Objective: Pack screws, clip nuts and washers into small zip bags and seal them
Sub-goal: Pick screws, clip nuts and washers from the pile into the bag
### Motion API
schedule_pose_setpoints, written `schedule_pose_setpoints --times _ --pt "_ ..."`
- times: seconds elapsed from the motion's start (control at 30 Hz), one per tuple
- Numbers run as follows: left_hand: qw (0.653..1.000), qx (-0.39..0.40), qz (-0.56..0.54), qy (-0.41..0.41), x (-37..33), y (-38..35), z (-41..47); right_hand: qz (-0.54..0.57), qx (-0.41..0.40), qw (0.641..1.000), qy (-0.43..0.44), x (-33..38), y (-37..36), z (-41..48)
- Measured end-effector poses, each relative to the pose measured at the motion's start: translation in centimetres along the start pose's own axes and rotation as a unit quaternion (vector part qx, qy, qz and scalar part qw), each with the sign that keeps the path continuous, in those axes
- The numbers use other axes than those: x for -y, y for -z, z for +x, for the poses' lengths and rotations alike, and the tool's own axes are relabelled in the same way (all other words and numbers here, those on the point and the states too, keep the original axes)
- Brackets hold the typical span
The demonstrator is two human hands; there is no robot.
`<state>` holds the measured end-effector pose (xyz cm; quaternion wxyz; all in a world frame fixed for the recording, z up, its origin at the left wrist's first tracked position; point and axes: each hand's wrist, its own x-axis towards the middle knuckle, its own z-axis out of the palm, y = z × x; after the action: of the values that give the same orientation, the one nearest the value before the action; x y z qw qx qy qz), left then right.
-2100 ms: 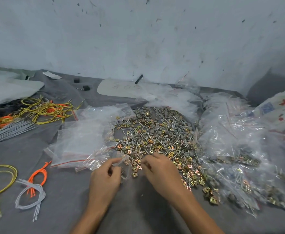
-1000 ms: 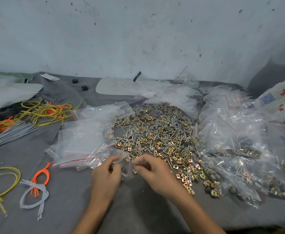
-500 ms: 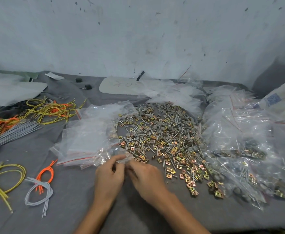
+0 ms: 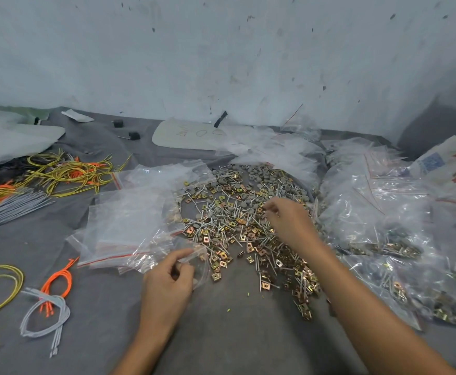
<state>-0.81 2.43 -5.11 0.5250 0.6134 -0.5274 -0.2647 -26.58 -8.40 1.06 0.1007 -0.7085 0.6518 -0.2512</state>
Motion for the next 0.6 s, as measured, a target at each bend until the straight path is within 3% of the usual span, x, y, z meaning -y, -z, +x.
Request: schedule_pose_setpoints --times 0.13,0.33,0.6 --pt "1.000 0.000 -0.009 0.004 -0.1 0.0 0.0 -0.060 0.005 0.997 -0.051 -2.2 -0.4 4.1" --pt "1.000 0.006 -0.010 0.011 -0.1 0.0 0.0 -0.141 0.004 0.990 -0.023 -2.8 -2.1 5.5" --pt "1.000 0.003 -0.008 0.016 -0.2 0.0 0.0 -0.134 0.001 0.991 -0.026 -3.1 -1.8 4.7"
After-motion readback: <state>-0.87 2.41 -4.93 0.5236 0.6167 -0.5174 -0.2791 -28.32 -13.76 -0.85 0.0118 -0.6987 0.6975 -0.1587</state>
